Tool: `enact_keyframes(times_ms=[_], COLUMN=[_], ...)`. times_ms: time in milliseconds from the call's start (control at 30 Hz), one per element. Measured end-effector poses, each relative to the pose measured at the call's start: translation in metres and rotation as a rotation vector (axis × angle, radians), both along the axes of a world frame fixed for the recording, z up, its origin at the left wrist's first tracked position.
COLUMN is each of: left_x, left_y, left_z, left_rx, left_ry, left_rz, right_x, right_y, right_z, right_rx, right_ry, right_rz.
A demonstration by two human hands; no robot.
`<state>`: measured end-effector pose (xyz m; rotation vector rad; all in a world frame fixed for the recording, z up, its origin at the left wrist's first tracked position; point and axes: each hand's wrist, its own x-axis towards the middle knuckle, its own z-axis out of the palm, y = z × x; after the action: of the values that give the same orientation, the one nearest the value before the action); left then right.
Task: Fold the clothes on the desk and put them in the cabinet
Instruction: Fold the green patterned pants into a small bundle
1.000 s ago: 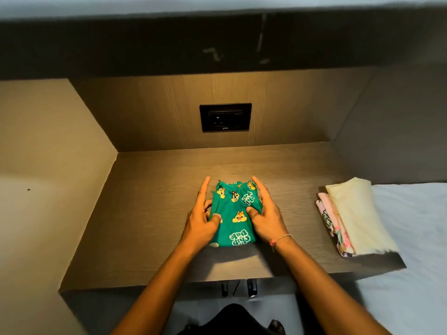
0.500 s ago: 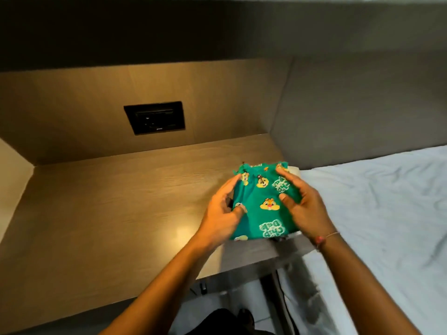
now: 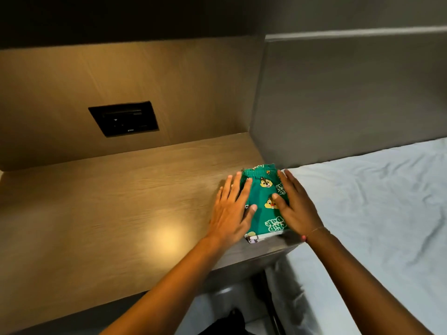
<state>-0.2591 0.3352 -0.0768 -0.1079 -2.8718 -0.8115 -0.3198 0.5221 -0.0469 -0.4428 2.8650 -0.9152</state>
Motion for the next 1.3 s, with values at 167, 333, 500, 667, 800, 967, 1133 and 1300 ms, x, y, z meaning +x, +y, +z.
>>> enact_keyframes(times_ms=[167,333,500,667,800,967,1133,1300], left_x=[-0.011,-0.015,0.002,0.018,0.005,0.014,0.030,0.043], left_y=[0.007,0.007,0.017,0.035,0.028,0.017,-0.009,-0.033], left_z=[-0.023,-0.031,-0.017,0.000,0.018,0.029,0.024,0.028], left_rx=[-0.101,-0.158,-0.056,-0.020,0.287,0.703,0.480,0.690], left_ry=[-0.115,-0.114,-0.120,-0.285,-0.401,-0.222,-0.122,-0.077], left_rz=[-0.039,-0.031,0.196,0.512,0.613,0.465,0.262,0.257], right_x=[0.001,-0.004,0.006,0.022,0.026,0.034,0.038,0.044], right_y=[-0.014,-0.014,-0.013,-0.020,-0.028,-0.046,-0.059,-0.071], right_z=[-0.019,-0.021,-0.023,-0.028,-0.032,-0.031,-0.031,-0.027], right_rx=[-0.074,-0.061,-0.051,-0.171,-0.108,-0.201,-0.289,-0.538], right_ry=[-0.177,-0.166,-0.097,-0.107,-0.082,-0.109,-0.157,-0.180], right_rz=[0.110,0.111,0.078,0.082,0.037,0.027,0.058,-0.041])
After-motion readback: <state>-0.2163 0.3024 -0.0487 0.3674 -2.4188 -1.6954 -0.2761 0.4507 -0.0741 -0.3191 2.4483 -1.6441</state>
